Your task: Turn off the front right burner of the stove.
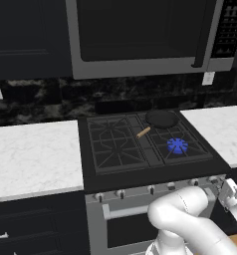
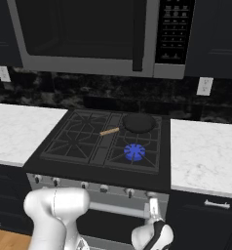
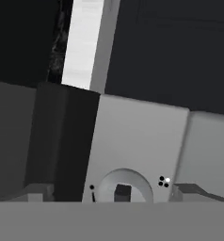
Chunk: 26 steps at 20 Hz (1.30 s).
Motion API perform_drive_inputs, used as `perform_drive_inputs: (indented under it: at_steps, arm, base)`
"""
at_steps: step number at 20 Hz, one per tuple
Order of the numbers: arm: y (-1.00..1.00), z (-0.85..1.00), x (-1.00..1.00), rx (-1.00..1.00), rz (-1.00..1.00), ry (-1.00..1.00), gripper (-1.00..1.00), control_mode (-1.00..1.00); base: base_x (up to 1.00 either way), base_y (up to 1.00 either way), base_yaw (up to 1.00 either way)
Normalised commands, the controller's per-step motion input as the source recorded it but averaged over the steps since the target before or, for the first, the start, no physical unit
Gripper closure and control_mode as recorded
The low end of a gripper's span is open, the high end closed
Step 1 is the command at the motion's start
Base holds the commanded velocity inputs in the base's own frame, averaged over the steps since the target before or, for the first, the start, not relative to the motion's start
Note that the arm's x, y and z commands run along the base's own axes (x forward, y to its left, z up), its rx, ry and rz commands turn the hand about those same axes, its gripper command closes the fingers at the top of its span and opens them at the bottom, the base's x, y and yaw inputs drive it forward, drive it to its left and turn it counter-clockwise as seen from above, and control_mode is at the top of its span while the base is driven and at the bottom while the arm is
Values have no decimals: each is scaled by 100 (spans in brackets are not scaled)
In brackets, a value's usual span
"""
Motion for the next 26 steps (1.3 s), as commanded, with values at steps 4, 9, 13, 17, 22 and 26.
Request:
perform_drive_inputs:
  at_steps: [4,9,13,17,22,26]
  arm:
    - [21,-7,18,-9,1,0,-100,-100]
    - [28,0,36,-7,0,3,-100,-100]
    - [0,0,34,-3,0,0,-100,-100]
    - [0,0,39,-2,0,0,-100,-100]
    - [2,0,48,0,-2,4,100,-100]
    - [-2,0,4,1,0,0,100,-100]
  base:
    - [0,0,0]
    - [0,0,0]
    - [0,0,0]
    - [0,0,0]
    - [0,0,0]
    - [0,0,0]
